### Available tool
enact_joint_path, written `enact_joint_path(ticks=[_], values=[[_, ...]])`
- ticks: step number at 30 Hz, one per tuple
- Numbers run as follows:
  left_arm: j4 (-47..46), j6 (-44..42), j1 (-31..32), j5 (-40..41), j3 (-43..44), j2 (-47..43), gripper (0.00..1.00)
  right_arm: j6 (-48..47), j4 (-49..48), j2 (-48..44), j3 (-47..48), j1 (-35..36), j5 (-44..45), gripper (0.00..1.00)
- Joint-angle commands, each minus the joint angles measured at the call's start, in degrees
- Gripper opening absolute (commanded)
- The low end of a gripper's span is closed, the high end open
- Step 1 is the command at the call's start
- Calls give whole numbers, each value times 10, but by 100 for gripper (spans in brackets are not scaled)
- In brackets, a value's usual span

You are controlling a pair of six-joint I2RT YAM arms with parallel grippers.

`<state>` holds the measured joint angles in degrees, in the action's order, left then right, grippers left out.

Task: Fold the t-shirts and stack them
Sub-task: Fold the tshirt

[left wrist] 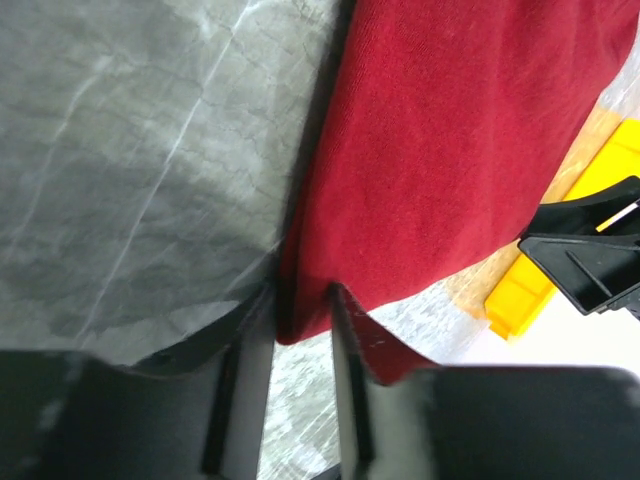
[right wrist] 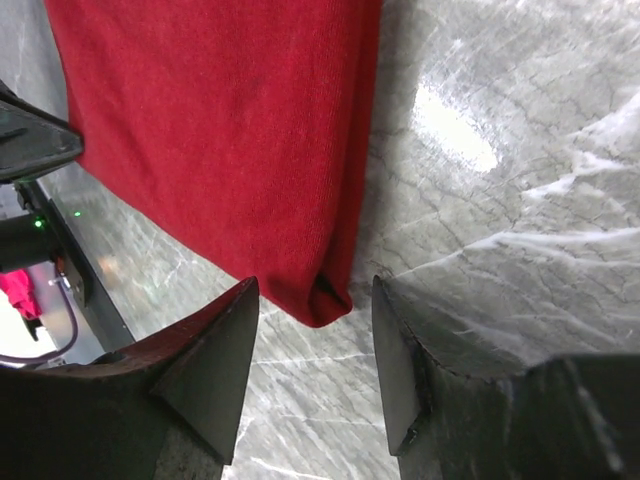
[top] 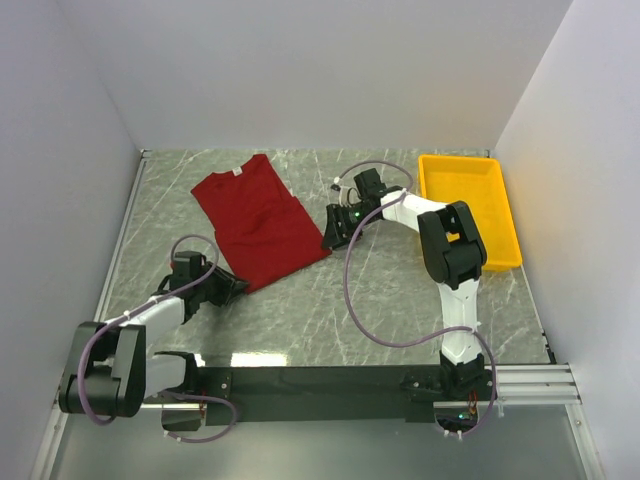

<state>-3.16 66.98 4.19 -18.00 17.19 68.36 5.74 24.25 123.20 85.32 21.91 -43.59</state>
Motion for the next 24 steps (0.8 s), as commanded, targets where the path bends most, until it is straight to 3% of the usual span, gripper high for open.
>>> enact_joint_path(ticks=[1, 7, 12, 19, 24], values=[[-24, -5, 6, -5, 12, 19, 32, 9, 8, 6, 5, -2, -5, 56], [-31, -15, 10, -15, 14, 31, 17, 6, 19, 2, -11, 4, -32, 40], [-16, -30, 12, -33, 7, 10, 1, -8, 40, -7, -16, 2, -49, 1], [113, -59, 17, -66, -28, -99, 1, -89, 113, -91, -117, -19, -35, 0], [168, 6, 72, -77, -66, -193, 1, -115, 151, -149, -212, -21, -18, 0]])
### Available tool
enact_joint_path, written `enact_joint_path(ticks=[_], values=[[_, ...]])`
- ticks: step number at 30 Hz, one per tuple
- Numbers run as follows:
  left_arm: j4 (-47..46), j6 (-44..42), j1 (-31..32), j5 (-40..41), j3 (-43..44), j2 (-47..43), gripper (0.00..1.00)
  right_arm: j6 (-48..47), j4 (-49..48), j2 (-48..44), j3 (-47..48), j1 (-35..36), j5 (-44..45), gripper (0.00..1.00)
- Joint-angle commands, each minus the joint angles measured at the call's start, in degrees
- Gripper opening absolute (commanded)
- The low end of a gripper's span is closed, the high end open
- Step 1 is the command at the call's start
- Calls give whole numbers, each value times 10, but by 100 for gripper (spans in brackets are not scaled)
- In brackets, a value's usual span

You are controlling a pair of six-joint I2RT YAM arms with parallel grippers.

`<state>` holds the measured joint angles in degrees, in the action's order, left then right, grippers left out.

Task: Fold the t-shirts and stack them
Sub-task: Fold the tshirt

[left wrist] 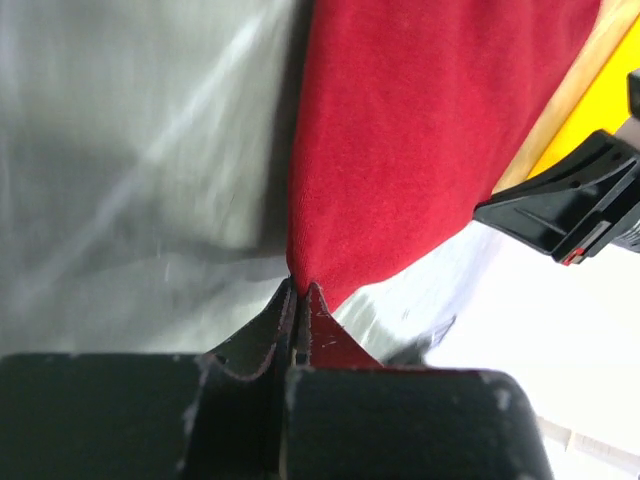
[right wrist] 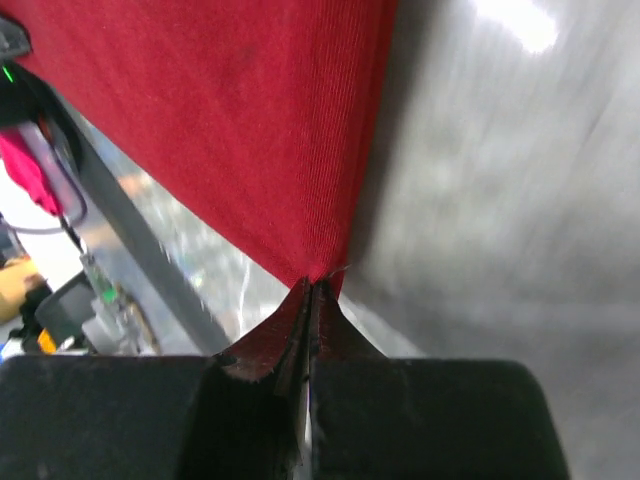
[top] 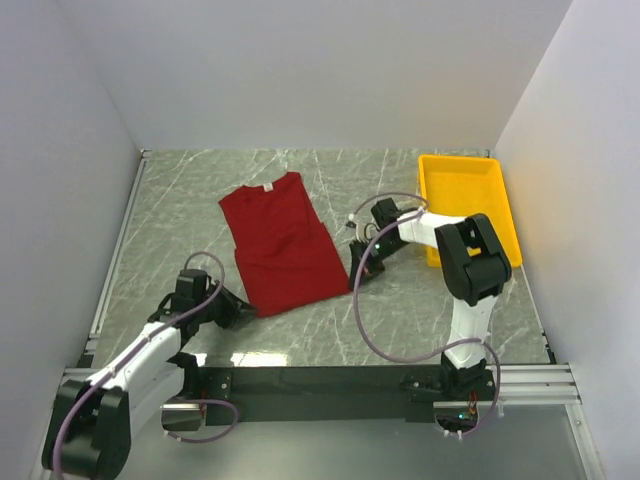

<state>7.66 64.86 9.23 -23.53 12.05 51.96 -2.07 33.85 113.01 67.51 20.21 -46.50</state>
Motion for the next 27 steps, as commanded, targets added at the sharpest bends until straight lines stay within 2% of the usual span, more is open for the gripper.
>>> enact_joint_path(ticks=[1, 5, 7, 8, 9, 11, 12, 13, 14, 17, 18, 20, 21, 24, 27], values=[[77, 33, 38, -16, -15, -41, 1, -44, 57, -53, -54, -5, 16, 0], [135, 52, 58, -9, -13, -105, 2, -58, 67, -87, -65, -10, 44, 0], [145, 51, 61, -13, -12, -114, 9, -60, 75, -101, -55, -10, 43, 0], [147, 50, 61, -11, -6, -118, 14, -61, 88, -105, -51, -10, 44, 7], [165, 47, 62, -6, 2, -122, 25, -73, 97, -117, -34, -10, 50, 18], [197, 27, 63, 22, 51, -140, 37, -95, 120, -154, -16, -11, 72, 44], [215, 18, 63, 35, 95, -145, 47, -122, 123, -170, 2, -13, 91, 49], [254, -2, 63, 48, 117, -150, 51, -140, 124, -184, 8, -17, 119, 55], [269, -10, 63, 58, 136, -151, 53, -164, 131, -207, 14, -17, 129, 57], [295, -39, 63, 66, 181, -144, 56, -308, 142, -231, 17, -18, 101, 59], [297, -46, 64, 53, 187, -143, 56, -432, 168, -247, 4, -18, 77, 59], [298, -68, 68, 42, 188, -130, 56, -592, 209, -271, -22, -16, 8, 60], [300, -75, 75, 38, 188, -126, 56, -736, 240, -299, -56, -14, -1, 60], [338, -99, 101, 63, 210, -111, 59, -873, 212, -345, -117, 9, 24, 62], [372, -90, 121, 110, 216, -105, 59, -880, 130, -369, -161, 50, 56, 62]])
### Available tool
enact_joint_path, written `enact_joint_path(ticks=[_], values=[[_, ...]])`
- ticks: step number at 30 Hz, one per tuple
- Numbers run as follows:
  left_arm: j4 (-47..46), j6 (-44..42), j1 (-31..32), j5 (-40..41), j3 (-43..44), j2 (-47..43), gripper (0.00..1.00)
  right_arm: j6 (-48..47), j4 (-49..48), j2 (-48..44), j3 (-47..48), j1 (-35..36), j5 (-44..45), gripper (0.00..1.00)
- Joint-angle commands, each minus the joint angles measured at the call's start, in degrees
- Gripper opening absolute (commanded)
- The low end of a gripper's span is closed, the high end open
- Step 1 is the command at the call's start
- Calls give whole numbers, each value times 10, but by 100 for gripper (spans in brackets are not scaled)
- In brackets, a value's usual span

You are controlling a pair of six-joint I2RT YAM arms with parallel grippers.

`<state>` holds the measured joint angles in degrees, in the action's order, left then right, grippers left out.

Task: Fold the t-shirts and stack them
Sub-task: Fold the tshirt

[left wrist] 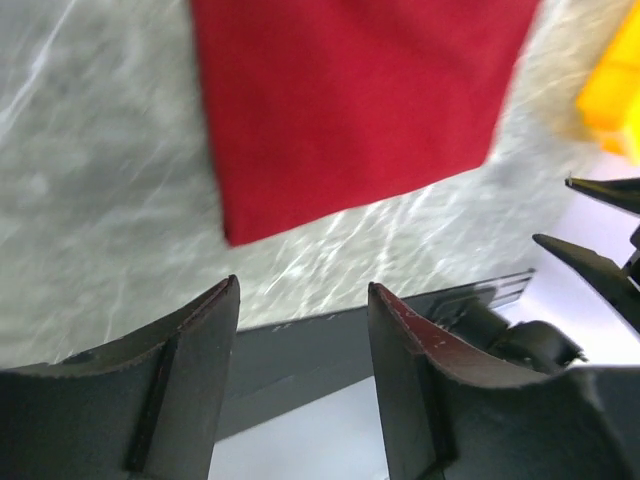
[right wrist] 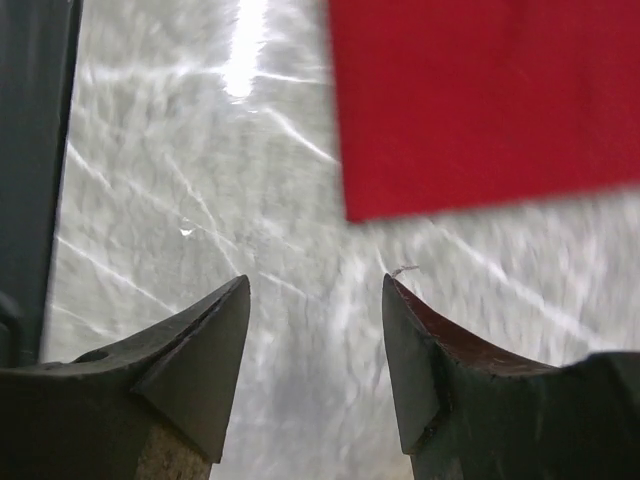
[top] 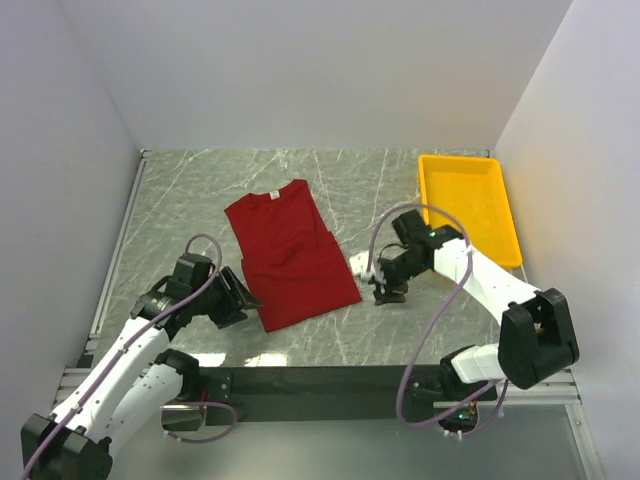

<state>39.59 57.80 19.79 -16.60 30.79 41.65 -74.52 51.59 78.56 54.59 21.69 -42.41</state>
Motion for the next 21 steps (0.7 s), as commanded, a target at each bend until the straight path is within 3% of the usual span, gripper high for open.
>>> enact_joint_path(ticks=[1, 4, 9, 14, 21], values=[[54, 11, 18, 44, 19, -3, 58, -138, -76, -29, -42, 53, 28, 62], [20, 89, 41, 33, -37, -12, 56, -61, -217, -45, -95, 111, 76, 61], [-30, 174, 74, 46, -79, -15, 52, -15, -303, -19, -123, 158, 135, 60], [-105, 225, 104, 47, -101, 26, 50, -4, -326, 18, -125, 163, 169, 57], [-130, 253, 151, 73, -88, 80, 51, -11, -313, 20, -142, 167, 161, 52]])
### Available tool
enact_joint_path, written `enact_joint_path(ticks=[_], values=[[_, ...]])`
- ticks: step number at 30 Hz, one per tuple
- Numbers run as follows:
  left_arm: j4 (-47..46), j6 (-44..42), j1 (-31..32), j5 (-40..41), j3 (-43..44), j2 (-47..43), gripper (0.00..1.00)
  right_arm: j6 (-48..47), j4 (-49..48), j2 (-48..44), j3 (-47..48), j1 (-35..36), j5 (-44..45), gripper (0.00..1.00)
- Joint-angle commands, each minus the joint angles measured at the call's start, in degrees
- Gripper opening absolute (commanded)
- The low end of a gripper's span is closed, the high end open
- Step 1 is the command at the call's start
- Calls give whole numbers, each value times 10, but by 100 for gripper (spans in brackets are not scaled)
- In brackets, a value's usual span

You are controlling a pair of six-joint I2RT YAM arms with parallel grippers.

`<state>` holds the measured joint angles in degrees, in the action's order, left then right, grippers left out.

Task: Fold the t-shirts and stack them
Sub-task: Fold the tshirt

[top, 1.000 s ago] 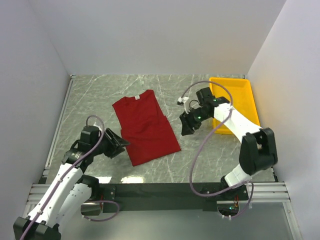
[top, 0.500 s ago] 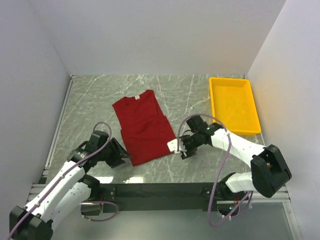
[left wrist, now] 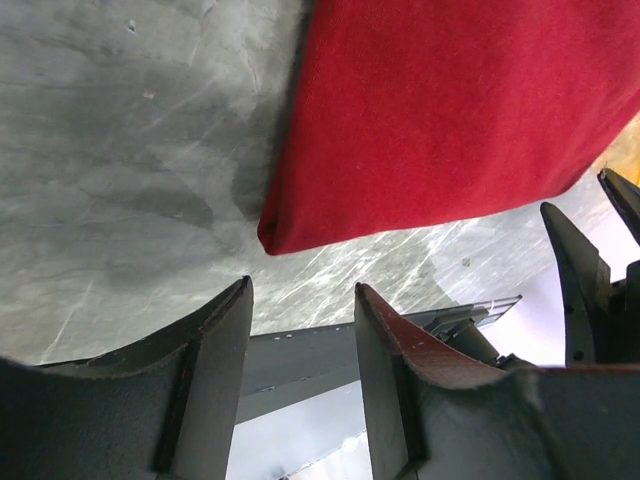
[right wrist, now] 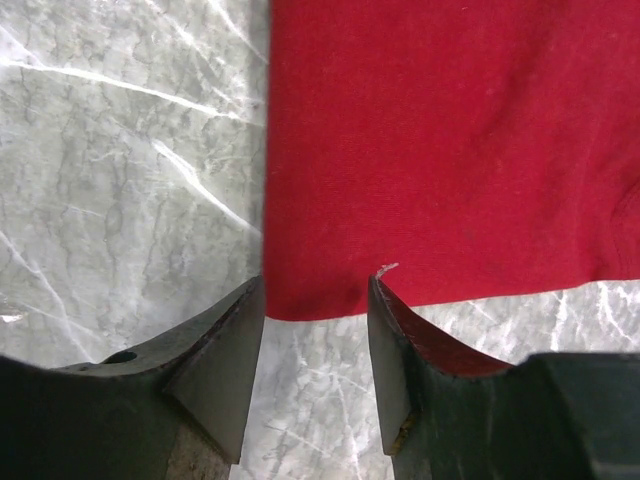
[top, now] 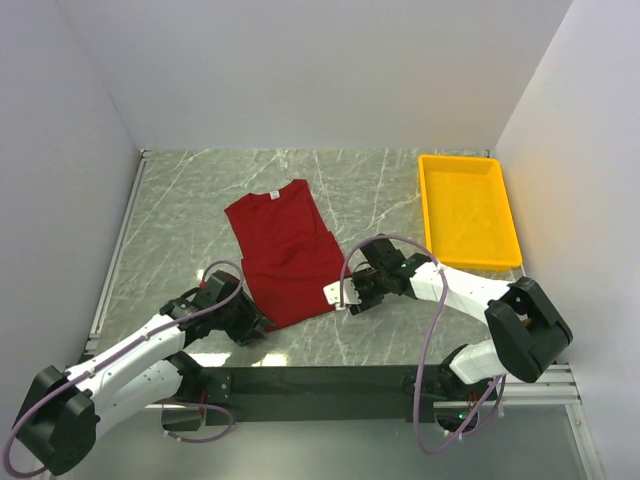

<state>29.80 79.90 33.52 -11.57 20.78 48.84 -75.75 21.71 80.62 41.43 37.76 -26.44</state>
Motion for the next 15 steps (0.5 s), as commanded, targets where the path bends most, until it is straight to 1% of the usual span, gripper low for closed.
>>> enact_joint_path(ticks=[1, 8, 11, 15], values=[[-30, 38, 15, 28, 12, 12, 50, 2, -15, 0, -13, 6, 2, 52], [-29, 68, 27, 45, -1, 11, 50, 16, -30, 11, -27, 13, 11, 51], [-24, 75, 30, 55, 2, 25, 50, 21, -23, 27, -12, 15, 15, 50], [-23, 80, 33, 79, 8, 48, 46, 16, -23, 34, -7, 15, 21, 48]])
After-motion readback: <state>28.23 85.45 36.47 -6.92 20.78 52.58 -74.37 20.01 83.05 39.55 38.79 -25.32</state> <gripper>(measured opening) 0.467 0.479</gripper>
